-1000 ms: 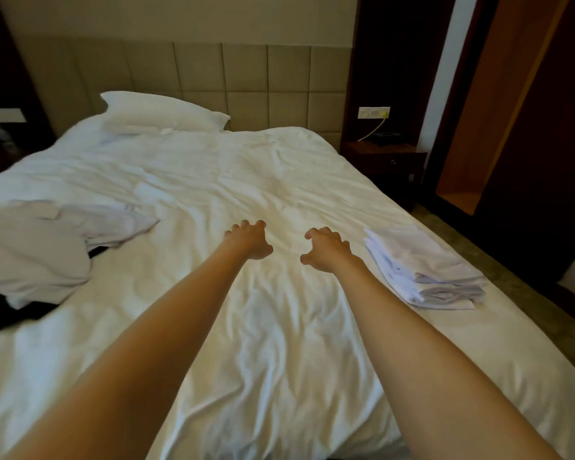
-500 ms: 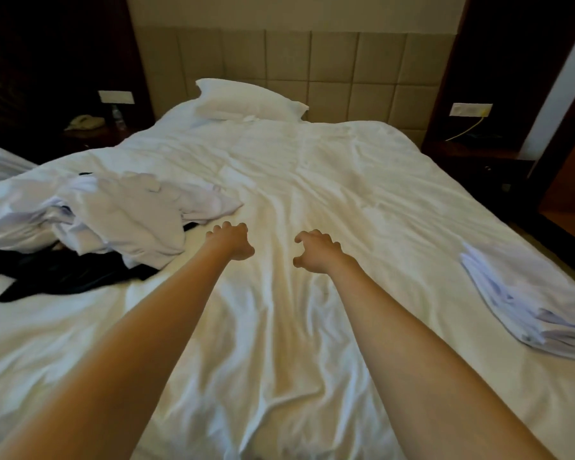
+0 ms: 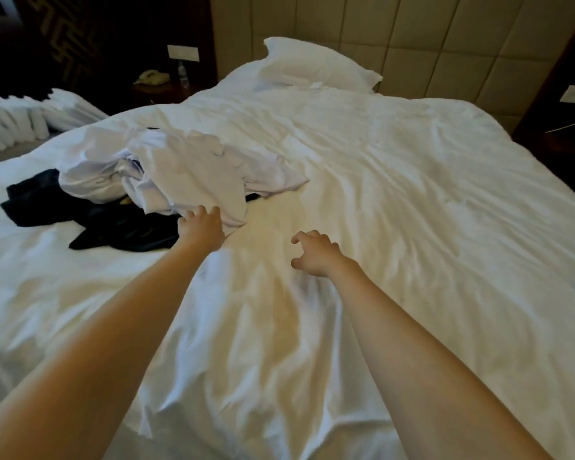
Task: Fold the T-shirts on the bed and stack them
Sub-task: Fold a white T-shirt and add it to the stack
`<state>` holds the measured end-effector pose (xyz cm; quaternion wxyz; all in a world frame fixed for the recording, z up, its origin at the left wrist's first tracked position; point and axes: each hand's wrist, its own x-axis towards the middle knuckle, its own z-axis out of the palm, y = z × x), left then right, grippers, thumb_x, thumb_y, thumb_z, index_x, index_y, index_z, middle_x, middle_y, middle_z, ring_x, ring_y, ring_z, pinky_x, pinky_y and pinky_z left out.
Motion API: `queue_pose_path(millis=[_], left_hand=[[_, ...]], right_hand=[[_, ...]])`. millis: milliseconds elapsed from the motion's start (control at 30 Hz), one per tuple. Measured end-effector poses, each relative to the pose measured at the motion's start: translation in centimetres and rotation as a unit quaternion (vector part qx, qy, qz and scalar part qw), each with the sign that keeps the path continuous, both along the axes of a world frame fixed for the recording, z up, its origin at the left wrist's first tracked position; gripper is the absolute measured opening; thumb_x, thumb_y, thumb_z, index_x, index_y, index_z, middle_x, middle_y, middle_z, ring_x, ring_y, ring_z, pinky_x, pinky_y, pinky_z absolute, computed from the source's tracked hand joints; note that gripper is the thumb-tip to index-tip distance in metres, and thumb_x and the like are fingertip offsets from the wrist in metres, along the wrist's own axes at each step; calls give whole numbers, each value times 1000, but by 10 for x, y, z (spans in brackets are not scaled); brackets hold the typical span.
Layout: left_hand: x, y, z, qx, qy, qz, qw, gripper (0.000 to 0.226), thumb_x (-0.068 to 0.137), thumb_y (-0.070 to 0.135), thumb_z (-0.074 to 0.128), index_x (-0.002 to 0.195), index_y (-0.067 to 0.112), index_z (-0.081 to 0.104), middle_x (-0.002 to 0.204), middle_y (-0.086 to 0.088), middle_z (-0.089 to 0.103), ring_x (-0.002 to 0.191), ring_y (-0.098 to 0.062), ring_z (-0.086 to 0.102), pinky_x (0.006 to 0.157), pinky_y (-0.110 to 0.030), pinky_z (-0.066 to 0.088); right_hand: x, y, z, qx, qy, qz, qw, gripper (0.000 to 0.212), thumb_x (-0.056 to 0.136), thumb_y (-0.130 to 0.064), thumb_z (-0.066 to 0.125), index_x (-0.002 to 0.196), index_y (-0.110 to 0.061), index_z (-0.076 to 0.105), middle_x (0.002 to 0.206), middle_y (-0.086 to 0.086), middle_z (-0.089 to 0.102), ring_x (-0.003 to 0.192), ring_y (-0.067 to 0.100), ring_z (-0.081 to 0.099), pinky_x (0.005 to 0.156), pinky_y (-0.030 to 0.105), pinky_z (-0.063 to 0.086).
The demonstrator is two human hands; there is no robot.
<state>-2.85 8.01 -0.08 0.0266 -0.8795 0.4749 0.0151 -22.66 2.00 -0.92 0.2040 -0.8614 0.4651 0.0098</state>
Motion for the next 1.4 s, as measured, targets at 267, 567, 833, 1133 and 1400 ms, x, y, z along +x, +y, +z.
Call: queue_pose_path(millis=[267,567,833,1133,1400], left_hand=[[33,-16,-30,-48,-109,-3,993,27,92,1,48,114,11,59,111,-6,59,106,-28,56,78,-30,43],[-22,-26,-11,-214,126,-72,966,23,95,13,41,108,11,60,110,-9,61,106,-28,54,80,-32,35],[-105,-16,16,-142,290,-271,907,20,92,16,57,107,9,67,103,-6,65,96,-19,58,72,-15,39],[-135,6,22,-142,322,-284,892,24,93,23,56,115,13,57,106,-1,58,92,-13,52,80,-20,39],[-137,28,1,-108,117,-239,958,48,91,28,56,135,22,39,130,-9,45,119,-31,44,96,-40,34]], right_hand=[[4,-16,-35,33,14,-9,999,49,92,-24,51,138,-20,38,141,7,36,130,25,35,102,33,28],[4,-20,-44,61,-72,-42,995,68,87,-23,62,144,-17,28,144,9,35,130,27,39,106,38,34],[-20,-4,-18,97,-295,-64,948,61,80,-11,71,136,-11,46,117,6,59,114,25,56,86,29,46],[-69,20,3,156,-367,-293,869,26,95,-13,40,110,-8,61,97,9,62,89,26,57,77,32,45],[-134,41,18,187,-560,-374,715,20,93,-21,48,105,-9,59,91,9,62,79,22,60,77,37,53]])
